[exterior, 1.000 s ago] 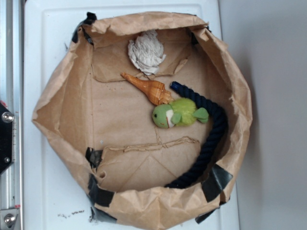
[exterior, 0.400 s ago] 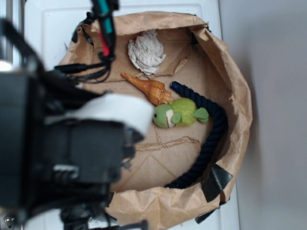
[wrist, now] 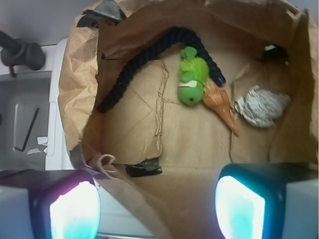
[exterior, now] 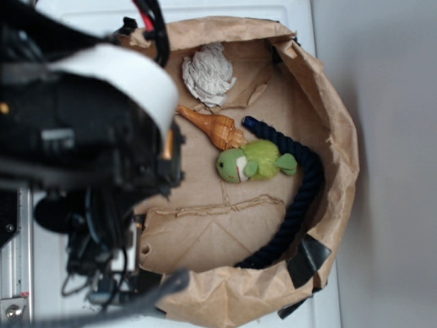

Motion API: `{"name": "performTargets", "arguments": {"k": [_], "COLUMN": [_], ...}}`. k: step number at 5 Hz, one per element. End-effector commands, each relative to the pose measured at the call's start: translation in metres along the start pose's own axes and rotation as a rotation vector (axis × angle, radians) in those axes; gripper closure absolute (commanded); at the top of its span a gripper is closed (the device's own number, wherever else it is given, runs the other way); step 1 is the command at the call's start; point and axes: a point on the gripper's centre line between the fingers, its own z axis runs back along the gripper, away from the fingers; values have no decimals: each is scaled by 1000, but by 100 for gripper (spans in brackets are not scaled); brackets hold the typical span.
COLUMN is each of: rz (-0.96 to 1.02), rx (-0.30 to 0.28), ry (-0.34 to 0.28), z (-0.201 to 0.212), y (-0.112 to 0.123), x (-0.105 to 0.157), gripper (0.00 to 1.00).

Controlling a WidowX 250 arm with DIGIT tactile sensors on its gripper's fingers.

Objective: Grab the green animal.

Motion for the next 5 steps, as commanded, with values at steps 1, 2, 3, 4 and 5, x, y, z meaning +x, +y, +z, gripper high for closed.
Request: {"name": "performTargets", "arguments": {"k": [1,2,3,4,5], "rz": [-71,-136,-164,-164,-164], "rx": [15,5,-50,-50,-50], "ry": [-9,-37,-29,-29,-29], "z": [-11,-29,-56,-56,-56], "y": [13,8,6,6,6], "x": [21,11,9,9,9], "gripper": [0,0,0,0,0]}}
